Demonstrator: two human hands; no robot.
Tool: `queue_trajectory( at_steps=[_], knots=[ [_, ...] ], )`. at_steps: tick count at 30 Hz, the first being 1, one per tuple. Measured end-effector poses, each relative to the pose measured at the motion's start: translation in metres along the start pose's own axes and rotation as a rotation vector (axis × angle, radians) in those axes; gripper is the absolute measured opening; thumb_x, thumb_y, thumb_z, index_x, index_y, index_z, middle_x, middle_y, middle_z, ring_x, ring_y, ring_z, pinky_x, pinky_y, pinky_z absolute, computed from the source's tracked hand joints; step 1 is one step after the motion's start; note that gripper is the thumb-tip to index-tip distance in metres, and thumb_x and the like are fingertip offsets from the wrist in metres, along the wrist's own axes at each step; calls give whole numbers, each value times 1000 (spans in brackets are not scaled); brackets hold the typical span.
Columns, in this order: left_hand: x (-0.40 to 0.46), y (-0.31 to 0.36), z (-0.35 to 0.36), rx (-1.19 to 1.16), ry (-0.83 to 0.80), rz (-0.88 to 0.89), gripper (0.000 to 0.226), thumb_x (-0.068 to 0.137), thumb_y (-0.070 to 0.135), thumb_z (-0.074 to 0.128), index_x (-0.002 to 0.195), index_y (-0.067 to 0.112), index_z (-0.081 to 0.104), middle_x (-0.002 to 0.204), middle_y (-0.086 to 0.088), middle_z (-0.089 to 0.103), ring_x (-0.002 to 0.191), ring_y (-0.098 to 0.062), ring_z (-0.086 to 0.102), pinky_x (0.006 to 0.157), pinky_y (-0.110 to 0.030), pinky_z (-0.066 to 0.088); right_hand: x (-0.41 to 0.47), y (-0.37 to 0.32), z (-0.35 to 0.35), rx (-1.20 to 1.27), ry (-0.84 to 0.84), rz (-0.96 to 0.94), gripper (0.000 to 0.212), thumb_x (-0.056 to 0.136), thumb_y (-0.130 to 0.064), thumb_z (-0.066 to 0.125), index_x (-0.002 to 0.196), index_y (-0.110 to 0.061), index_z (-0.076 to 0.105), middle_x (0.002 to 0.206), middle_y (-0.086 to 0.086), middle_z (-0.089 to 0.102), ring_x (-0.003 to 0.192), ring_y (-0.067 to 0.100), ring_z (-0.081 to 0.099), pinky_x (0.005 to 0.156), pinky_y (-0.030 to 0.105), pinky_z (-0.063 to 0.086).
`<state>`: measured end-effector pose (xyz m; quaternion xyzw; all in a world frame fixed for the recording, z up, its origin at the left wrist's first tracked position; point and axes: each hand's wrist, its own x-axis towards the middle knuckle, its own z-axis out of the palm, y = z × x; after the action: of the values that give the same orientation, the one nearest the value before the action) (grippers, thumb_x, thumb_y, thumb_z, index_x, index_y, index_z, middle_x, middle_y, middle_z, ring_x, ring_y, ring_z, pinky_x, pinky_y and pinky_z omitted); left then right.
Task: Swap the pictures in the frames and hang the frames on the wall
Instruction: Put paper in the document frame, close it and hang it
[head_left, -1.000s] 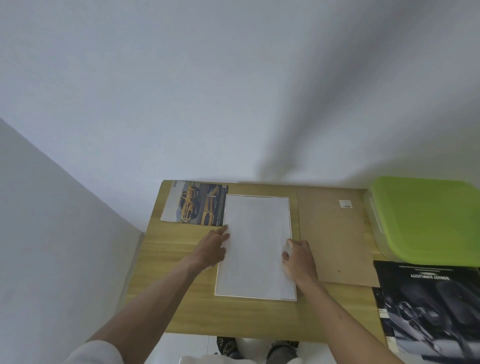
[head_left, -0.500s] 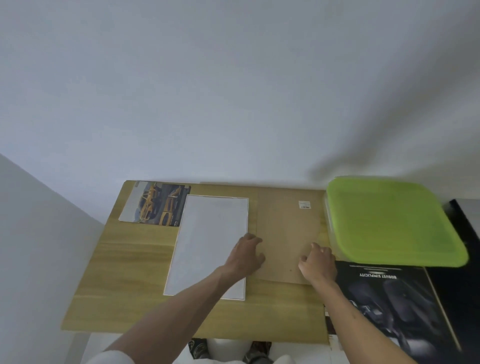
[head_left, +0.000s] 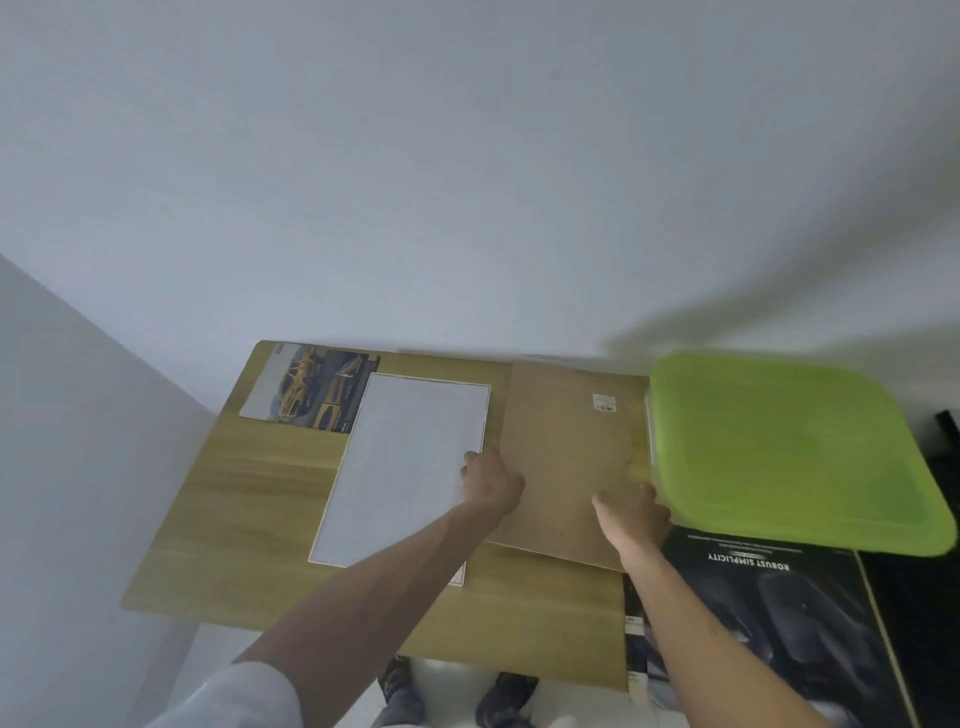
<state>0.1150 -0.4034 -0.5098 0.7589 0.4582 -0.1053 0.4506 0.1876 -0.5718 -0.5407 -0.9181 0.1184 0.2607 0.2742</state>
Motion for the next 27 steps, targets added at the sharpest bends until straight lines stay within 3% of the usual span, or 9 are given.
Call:
queue_trajectory(
  at_steps=[4, 7, 12, 18, 23, 27],
  knots=[
    [8, -2, -36, -105, 59, 65, 45, 80, 1, 51, 122, 8, 65, 117, -10, 64, 101, -28, 63, 90, -40, 56, 1, -9, 2, 149, -45, -12, 64, 79, -34, 66, 137, -16, 48, 129, 15, 55, 110, 34, 55, 94, 44, 51],
    [9, -16, -65, -164, 48, 67, 43, 79, -1, 55, 119, 11, 67, 103, -8, 67, 95, -26, 64, 86, -41, 57, -11, -14, 9, 289, -143, -56, 66, 78, -27, 76, 136, -14, 47, 126, 8, 59, 97, 26, 58, 80, 36, 51],
    [14, -57, -107, -222, 60, 66, 48, 75, -9, 55, 116, 14, 65, 89, -8, 69, 84, -25, 68, 80, -44, 60, -38, -26, 32, 351, -236, -174, 68, 77, -10, 81, 135, -11, 45, 121, 7, 58, 99, 24, 59, 74, 29, 47],
    [15, -106, -155, -244, 84, 50, 51, 73, -14, 57, 118, 11, 63, 85, -10, 64, 70, -22, 64, 65, -36, 57, -69, -51, 71, 272, -230, -294, 66, 73, -10, 82, 130, -14, 49, 115, 5, 61, 98, 19, 60, 78, 26, 44],
    [21, -144, -181, -225, 95, 50, 62, 67, -15, 60, 123, 11, 63, 80, -8, 64, 70, -27, 63, 73, -51, 57, -92, -68, 103, 210, -196, -378, 63, 71, -10, 83, 124, -13, 50, 103, 2, 62, 94, 21, 62, 76, 28, 47],
    [20, -164, -191, -193, 42, 39, 68, 69, -16, 63, 131, 9, 59, 85, -8, 64, 73, -26, 62, 72, -42, 56, -103, -66, 125, 134, -178, -373, 66, 70, -14, 84, 126, -14, 48, 112, 7, 61, 103, 26, 62, 87, 37, 52]
  ],
)
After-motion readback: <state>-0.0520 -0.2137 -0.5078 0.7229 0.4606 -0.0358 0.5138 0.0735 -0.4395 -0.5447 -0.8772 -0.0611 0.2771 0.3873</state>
